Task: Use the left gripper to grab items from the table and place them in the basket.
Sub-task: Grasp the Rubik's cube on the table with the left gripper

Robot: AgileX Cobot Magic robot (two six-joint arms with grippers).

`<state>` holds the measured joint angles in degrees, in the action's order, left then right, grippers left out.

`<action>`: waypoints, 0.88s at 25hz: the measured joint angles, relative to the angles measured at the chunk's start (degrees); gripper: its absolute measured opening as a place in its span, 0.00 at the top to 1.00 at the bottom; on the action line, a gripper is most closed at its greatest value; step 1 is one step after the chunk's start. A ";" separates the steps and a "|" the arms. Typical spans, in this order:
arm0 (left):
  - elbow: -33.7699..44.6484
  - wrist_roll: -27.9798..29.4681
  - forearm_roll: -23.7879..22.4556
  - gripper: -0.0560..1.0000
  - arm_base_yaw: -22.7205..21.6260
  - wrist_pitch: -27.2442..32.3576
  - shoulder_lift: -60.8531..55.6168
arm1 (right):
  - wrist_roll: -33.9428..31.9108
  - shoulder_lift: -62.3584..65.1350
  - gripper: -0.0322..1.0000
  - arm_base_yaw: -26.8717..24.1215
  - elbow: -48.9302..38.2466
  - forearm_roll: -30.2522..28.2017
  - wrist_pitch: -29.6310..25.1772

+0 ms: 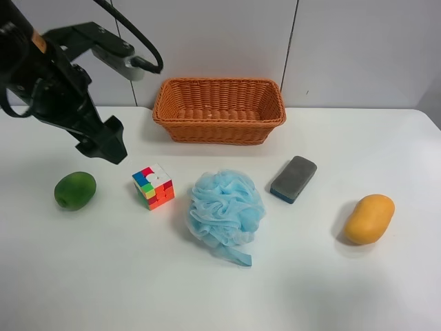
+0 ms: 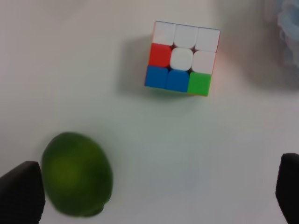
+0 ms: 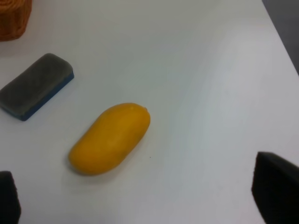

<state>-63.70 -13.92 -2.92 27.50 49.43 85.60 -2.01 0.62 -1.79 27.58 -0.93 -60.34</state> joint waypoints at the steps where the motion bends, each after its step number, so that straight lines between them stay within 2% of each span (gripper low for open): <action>1: 0.00 -0.25 0.00 0.01 0.18 -0.63 1.19 | 0.00 0.00 0.01 0.00 0.00 0.00 0.00; 22: -0.06 -2.49 1.85 0.01 0.29 -11.64 16.92 | 0.00 0.00 0.01 0.00 0.00 0.00 0.00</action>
<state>-63.76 -16.41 -1.07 27.79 37.79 102.52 -2.01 0.62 -1.79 27.58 -0.93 -60.34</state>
